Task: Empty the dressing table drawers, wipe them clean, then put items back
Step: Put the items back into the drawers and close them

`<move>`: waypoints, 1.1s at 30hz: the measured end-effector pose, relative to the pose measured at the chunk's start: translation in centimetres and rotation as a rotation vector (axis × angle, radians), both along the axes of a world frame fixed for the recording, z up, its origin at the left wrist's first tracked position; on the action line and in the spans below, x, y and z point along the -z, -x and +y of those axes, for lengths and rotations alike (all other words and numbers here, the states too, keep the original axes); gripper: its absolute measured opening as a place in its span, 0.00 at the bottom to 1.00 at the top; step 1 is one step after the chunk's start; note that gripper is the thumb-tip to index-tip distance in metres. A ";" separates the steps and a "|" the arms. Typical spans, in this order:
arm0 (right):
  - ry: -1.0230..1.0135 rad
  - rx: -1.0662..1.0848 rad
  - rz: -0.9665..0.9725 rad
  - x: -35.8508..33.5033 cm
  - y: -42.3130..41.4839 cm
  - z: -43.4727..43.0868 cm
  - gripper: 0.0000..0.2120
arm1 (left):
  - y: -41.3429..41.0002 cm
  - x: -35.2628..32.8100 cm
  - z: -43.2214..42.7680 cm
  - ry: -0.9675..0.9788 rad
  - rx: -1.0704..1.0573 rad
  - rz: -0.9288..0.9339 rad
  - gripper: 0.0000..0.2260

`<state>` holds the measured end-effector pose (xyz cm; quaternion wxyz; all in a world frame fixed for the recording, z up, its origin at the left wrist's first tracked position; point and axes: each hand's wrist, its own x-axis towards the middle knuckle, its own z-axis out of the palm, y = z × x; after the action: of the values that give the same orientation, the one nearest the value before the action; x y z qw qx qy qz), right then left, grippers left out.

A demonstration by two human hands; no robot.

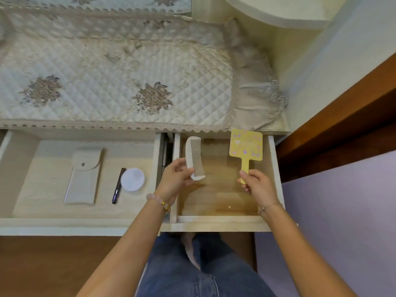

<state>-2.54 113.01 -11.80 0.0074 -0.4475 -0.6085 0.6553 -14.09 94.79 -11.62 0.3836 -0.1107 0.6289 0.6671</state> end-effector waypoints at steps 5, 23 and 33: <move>0.014 -0.048 -0.033 2.1 -2.1 0.9 0.05 | -1.3 2.0 1.9 0.102 0.074 -0.033 0.16; 0.116 -0.075 -0.235 9.3 -1.7 2.3 0.07 | -1.1 8.8 4.4 0.324 -0.009 -0.139 0.12; 0.116 -0.058 -0.282 11.2 -2.0 2.9 0.09 | -2.3 10.8 4.1 0.466 0.101 0.002 0.08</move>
<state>-0.52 115.94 -23.04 -0.1229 -0.5171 -0.5773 0.6198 -11.78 98.93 -22.39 0.3803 -0.1640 0.7709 0.4840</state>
